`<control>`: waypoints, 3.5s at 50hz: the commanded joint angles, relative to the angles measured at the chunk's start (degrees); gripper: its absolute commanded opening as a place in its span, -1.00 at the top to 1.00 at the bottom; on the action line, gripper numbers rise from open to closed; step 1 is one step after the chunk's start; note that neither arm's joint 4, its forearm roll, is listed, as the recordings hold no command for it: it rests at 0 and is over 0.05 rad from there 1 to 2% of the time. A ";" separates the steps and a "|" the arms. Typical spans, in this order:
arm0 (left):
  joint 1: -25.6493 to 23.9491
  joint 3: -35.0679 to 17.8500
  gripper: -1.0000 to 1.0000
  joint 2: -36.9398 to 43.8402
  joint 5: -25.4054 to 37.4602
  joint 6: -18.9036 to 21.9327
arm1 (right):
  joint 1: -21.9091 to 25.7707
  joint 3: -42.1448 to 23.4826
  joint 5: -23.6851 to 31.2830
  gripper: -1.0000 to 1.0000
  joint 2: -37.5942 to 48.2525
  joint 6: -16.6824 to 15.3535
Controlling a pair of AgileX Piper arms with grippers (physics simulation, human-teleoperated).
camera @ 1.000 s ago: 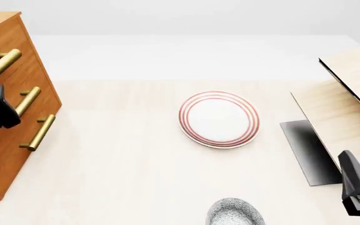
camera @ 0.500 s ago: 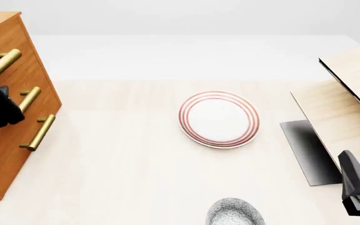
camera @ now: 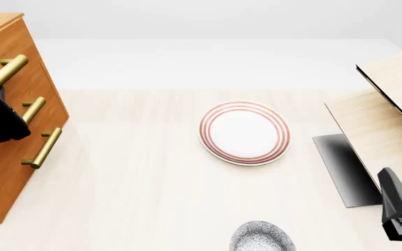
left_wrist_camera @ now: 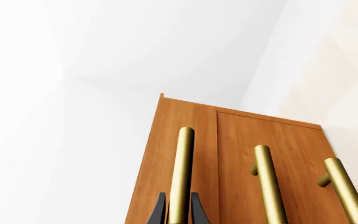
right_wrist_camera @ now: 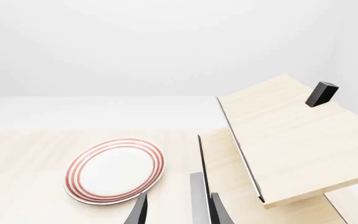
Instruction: Open the top drawer of the cabinet and put the bowl in it.
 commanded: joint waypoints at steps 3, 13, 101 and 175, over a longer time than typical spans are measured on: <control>-0.94 3.06 1.00 -0.29 -1.29 1.06 | -0.01 0.05 0.07 -1.00 -0.14 -0.03; -3.70 3.56 1.00 1.78 -3.83 1.47 | -0.01 0.05 0.07 -1.00 -0.14 -0.03; -19.11 10.16 1.00 -14.45 1.15 3.81 | 0.00 0.06 0.07 -1.00 -0.14 -0.03; -15.18 -14.04 -1.00 -39.34 54.80 -42.90 | 0.01 0.06 0.07 -1.00 -0.14 -0.02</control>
